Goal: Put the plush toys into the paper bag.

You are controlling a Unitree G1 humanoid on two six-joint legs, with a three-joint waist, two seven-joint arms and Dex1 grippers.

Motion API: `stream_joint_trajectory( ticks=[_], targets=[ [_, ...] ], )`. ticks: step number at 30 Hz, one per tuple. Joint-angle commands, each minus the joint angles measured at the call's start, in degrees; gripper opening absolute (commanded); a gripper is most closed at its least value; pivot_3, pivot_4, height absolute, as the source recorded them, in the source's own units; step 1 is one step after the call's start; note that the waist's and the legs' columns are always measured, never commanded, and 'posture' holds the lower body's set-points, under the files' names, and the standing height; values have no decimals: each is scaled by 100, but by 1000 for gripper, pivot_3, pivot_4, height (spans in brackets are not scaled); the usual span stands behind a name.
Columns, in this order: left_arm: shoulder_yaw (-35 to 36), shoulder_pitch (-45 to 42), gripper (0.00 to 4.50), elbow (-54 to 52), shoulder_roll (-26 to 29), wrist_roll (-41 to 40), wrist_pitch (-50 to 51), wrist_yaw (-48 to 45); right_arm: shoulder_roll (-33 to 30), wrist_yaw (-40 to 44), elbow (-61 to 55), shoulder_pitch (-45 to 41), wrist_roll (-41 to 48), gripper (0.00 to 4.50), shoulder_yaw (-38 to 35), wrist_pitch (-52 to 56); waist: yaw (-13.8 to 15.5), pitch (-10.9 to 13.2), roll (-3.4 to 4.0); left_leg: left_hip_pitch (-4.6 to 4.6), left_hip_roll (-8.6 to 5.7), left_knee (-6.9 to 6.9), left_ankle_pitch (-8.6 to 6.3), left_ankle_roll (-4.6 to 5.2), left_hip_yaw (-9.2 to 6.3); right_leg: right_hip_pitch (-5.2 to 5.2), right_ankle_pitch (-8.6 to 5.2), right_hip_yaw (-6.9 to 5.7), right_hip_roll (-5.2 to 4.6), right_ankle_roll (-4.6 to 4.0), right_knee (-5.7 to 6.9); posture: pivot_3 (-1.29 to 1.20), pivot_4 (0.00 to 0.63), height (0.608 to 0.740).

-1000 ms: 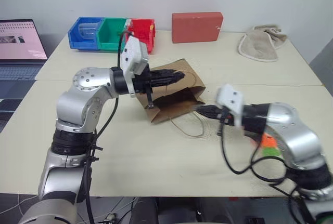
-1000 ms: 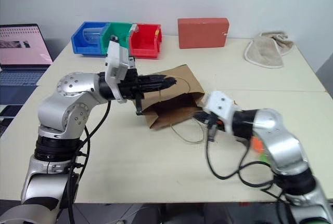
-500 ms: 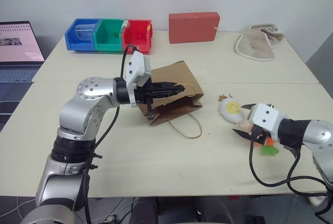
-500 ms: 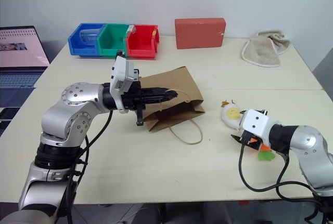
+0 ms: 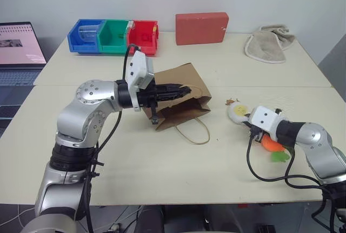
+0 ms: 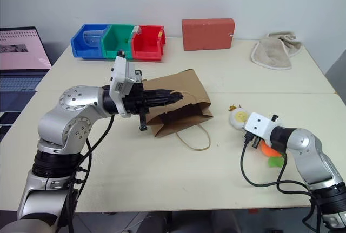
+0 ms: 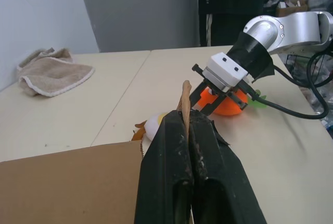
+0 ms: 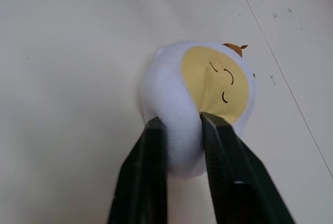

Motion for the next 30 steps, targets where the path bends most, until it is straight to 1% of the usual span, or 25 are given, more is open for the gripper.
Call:
stream_joint_trajectory(
  ticks=[1, 3, 6, 9, 12, 14, 16, 17, 23, 27, 30],
  targets=[
    [200, -58, 0, -122, 87, -111, -20, -2, -134, 79, 213, -150, -79, 37, -2, -559, -2, 0, 0, 0, 0, 1, 0, 0, 0, 1, 0, 0, 0, 0, 0, 0, 150, 740],
    [238, -105, 0, -60, 97, -137, -3, 11, -210, 256, 204, -236, 41, 37, -59, -788, -3, 0, 0, 0, 0, 3, 0, 0, 1, 2, 0, 1, 0, -1, -1, 0, 150, 740],
    [279, -182, 0, 12, 93, -176, 34, 12, -537, 1165, -392, -396, 690, 37, -138, -1142, -9, 2, 2, 0, 0, 3, 0, 0, 2, 0, 1, 2, 0, 1, 1, 0, 150, 740],
    [271, -257, 0, 83, 82, -166, 31, -16, -883, 1982, -1237, -579, 1265, 37, -44, -932, -15, 3, 5, 2, 2, -3, 0, 0, -3, 1, 7, -3, 1, 13, 1, 0, 150, 740],
    [264, -361, 0, 151, 46, -209, 38, -18, -965, 2315, -1741, -750, 1361, 37, 237, -709, -10, 3, 4, 0, 2, -3, 0, 0, -8, 1, 8, -8, 2, 14, 0, 0, 150, 740],
    [261, -408, 0, 183, 31, -231, 49, -26, -755, 2201, -1789, -990, 1193, 37, 434, -664, -5, 2, 3, 0, 2, -1, 0, 0, -10, 3, 7, -11, 1, 13, -1, 0, 150, 740],
    [241, -441, 0, 164, 27, -244, 69, -33, -294, 1919, -1696, -1304, 901, 37, 771, -599, -16, 3, 4, 0, 1, 3, 0, 0, -7, 3, 5, -8, 1, 10, -1, 0, 150, 740],
    [233, -450, 0, 144, 35, -253, 85, -44, -53, 1762, -1604, -1435, 722, 37, 931, -565, -29, 3, 3, 0, 1, 5, 0, 0, -4, 2, 0, -4, 1, 0, 1, 0, 150, 740],
    [229, -451, 0, 56, 77, -302, 174, -73, 879, 977, -909, -1946, -284, 37, 1461, -603, -12, 3, 4, -1, 2, 4, 1, -1, -8, 0, 3, -8, 2, 4, 5, 0, 150, 740],
    [239, -474, 0, 43, 93, -321, 199, -67, 1235, 613, -441, -2147, -847, 37, 1711, -775, 0, 3, 4, -3, 1, -1, 1, -1, -11, -3, 5, -11, 1, 7, 5, 0, 150, 740],
    [251, -492, 0, 42, 89, -324, 220, -63, 1505, 423, -180, -2265, -1092, 37, 1843, -840, 1, 3, 4, -3, 1, -2, 1, -1, -11, -2, 5, -12, 1, 7, 5, 0, 150, 740]
  ],
)
